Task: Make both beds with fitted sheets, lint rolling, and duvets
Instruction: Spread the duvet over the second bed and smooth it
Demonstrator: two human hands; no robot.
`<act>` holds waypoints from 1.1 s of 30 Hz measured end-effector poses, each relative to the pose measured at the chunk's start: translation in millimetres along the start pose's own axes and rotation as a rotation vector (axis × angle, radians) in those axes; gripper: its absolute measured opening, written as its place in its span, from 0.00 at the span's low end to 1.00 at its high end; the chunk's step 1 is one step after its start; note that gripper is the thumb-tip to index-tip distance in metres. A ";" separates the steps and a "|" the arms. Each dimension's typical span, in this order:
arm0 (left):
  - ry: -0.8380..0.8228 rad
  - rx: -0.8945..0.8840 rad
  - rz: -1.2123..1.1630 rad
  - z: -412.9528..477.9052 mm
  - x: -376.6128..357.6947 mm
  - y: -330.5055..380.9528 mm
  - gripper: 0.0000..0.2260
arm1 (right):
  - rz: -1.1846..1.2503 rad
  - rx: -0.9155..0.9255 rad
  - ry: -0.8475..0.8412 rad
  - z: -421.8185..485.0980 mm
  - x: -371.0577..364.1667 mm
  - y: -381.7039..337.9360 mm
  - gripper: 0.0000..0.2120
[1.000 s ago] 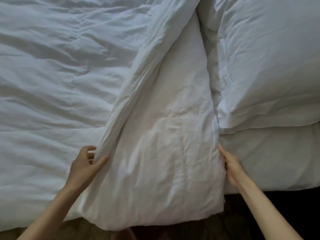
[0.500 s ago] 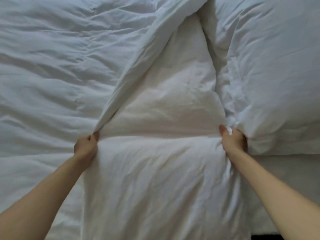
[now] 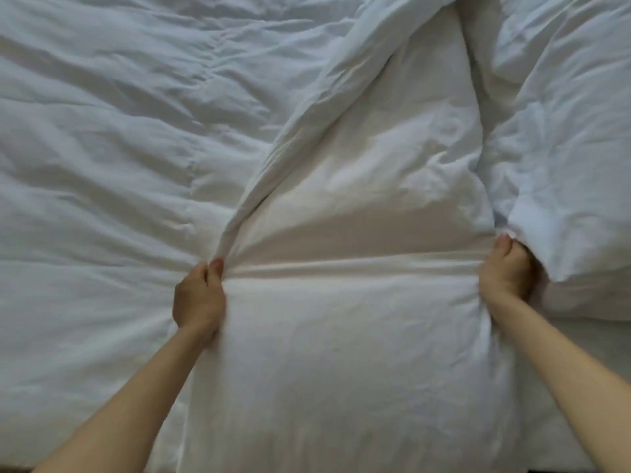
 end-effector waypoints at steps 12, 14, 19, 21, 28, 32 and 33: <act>-0.398 0.217 -0.163 -118.5 51.9 -120.2 0.13 | -0.148 -0.257 -0.293 -102.7 51.9 67.2 0.31; -0.298 0.209 -0.133 -117.3 56.1 -124.9 0.14 | -0.188 -0.192 -0.279 -102.7 53.4 64.3 0.31; -0.213 0.266 -0.131 -111.2 89.9 -145.3 0.06 | -0.227 -0.220 -0.191 -108.3 66.2 61.3 0.29; -0.083 0.110 -0.037 -90.3 122.6 -155.2 0.02 | -0.239 -0.126 -0.122 -117.8 71.9 44.5 0.33; 0.023 -0.143 0.129 4.2 167.1 -183.2 0.10 | -0.089 0.232 -0.128 -227.3 18.8 -76.8 0.35; 0.000 -0.187 0.205 44.2 183.3 -219.3 0.14 | -0.213 0.485 -0.473 -398.0 -41.7 -160.1 0.36; -0.016 -0.213 0.241 52.6 189.2 -229.0 0.16 | -0.197 0.679 -0.630 -459.2 -50.5 -183.3 0.37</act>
Point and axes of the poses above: each hand's wrist, its own z-axis towards the middle knuckle, its own x-axis out of the back of the hand, y = z × x, the point moved 6 cm from there along z, towards the middle knuckle, and after that the axes turned 11 degrees about y, right-handed, at the moved point
